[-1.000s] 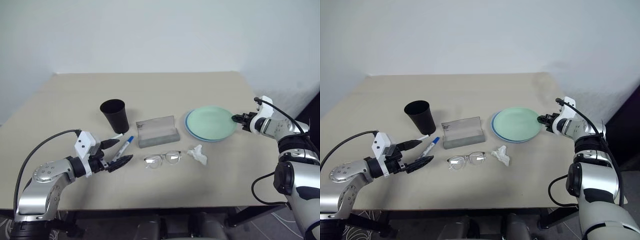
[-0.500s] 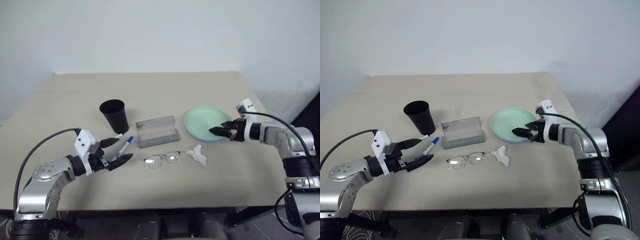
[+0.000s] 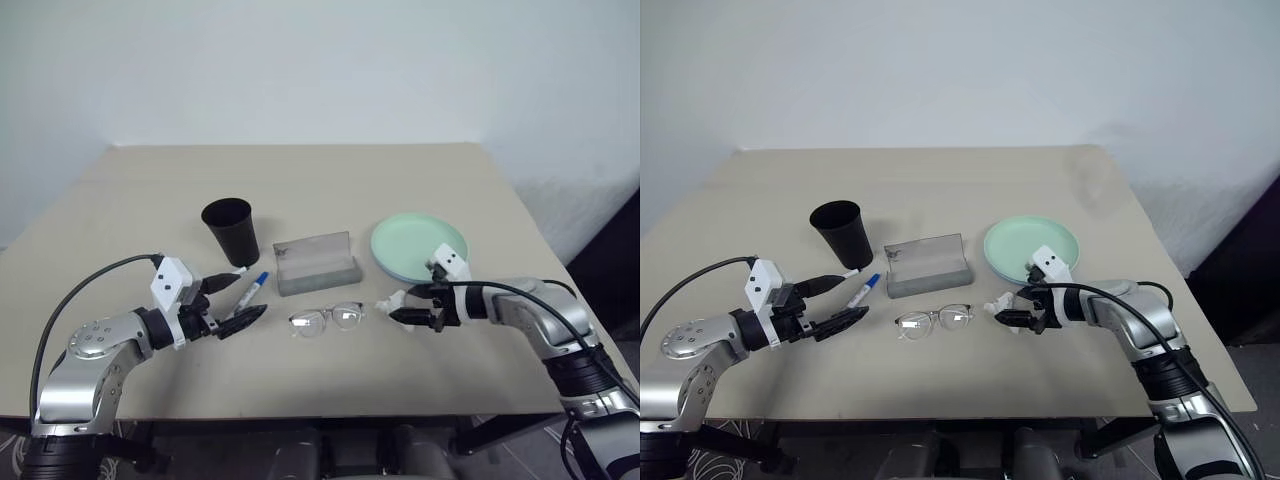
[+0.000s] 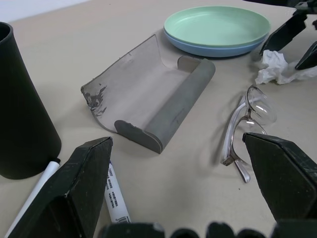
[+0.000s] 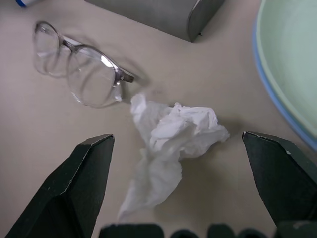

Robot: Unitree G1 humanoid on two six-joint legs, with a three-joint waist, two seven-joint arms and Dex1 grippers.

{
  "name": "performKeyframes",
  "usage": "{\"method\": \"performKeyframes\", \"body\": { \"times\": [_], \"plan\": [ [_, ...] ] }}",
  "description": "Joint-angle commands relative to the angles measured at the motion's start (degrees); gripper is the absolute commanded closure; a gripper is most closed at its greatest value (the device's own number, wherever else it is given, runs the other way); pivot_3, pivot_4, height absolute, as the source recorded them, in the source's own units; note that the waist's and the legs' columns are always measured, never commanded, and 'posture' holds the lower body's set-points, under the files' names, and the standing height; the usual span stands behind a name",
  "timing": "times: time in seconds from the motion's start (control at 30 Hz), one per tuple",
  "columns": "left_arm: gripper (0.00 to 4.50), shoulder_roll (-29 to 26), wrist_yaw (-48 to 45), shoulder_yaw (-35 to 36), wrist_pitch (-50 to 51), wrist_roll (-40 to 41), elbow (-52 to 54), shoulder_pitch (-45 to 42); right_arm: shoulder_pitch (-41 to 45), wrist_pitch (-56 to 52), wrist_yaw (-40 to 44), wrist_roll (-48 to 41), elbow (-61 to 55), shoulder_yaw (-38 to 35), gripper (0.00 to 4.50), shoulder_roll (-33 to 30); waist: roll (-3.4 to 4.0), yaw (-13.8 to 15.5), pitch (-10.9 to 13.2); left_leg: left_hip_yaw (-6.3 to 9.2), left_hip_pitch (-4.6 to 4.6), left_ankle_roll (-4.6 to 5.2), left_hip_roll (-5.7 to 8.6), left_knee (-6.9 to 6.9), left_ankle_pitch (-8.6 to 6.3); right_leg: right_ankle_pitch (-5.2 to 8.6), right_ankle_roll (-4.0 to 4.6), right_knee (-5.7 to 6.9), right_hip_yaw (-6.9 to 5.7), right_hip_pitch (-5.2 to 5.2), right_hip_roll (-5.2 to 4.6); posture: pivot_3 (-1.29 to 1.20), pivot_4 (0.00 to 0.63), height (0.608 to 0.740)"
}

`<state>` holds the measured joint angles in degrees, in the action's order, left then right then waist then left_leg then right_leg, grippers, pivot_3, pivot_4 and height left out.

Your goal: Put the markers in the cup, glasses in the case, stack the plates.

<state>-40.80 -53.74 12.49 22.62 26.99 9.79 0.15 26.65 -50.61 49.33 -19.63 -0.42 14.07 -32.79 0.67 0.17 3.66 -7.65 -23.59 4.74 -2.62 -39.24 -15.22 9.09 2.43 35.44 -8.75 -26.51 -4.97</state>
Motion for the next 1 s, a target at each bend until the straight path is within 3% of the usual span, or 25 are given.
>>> {"method": "performKeyframes", "body": {
  "times": [0.03,0.07,0.17,0.53,0.7,0.93,1.0],
  "plan": [
    [0.00,-0.39,0.03,0.65,-0.50,0.40,0.98,-0.83,1.06,3.75,-0.63,2.15,2.10,0.63,0.02,1.03,0.00,0.01,0.00,0.00,0.00,0.00,0.00,0.00,0.00,0.00,0.00,0.00,-0.01,0.00,0.00,0.00,0.000,0.732],
    [0.00,-0.38,0.05,0.68,-0.53,0.39,1.03,-0.72,1.20,4.30,-0.74,2.48,2.66,0.67,0.02,1.33,0.00,0.01,0.00,-0.02,0.00,0.00,0.00,0.00,0.00,0.00,0.00,0.01,0.00,0.00,0.00,0.00,0.000,0.732],
    [0.00,-0.36,0.13,0.81,-0.62,0.36,1.11,-0.42,1.30,5.73,-0.87,3.35,3.67,0.72,0.62,1.99,-0.05,0.00,-0.01,-0.03,0.01,0.00,0.00,-0.01,0.00,0.00,0.00,0.01,0.00,0.01,0.00,0.00,0.000,0.732],
    [0.00,-0.54,0.16,0.76,-0.92,-0.06,0.49,-0.89,2.48,5.91,1.09,2.92,1.51,-0.46,4.48,2.30,-0.05,0.00,-0.01,-0.04,0.01,0.00,0.00,0.01,0.00,0.00,0.00,0.01,0.01,-0.01,0.00,0.00,0.000,0.732],
    [0.00,-0.77,-0.13,-0.21,-1.20,-0.68,0.05,-2.70,10.32,7.30,1.50,1.12,5.85,-5.32,4.48,2.74,0.00,0.00,0.02,-0.07,0.01,-0.01,-0.01,-0.01,0.01,0.00,0.00,0.03,0.02,-0.03,0.00,0.00,0.000,0.732],
    [0.00,-0.26,-0.60,-4.82,-1.83,-3.15,-0.92,-8.66,28.23,23.38,-8.26,10.29,39.65,-8.08,4.48,4.42,-0.09,0.06,-0.04,-0.10,0.04,-0.03,0.05,0.01,0.03,-0.01,0.00,0.04,0.02,0.00,0.03,0.00,0.000,0.732],
    [0.00,-0.01,-0.62,-6.27,-2.07,-3.99,-1.19,-10.16,30.71,27.55,-9.65,13.20,46.84,-7.04,4.01,4.70,-0.11,0.01,-0.05,-0.11,0.00,-0.11,0.11,0.06,0.08,-0.01,0.00,0.06,0.05,0.02,0.03,0.00,0.000,0.732]
  ]
}}
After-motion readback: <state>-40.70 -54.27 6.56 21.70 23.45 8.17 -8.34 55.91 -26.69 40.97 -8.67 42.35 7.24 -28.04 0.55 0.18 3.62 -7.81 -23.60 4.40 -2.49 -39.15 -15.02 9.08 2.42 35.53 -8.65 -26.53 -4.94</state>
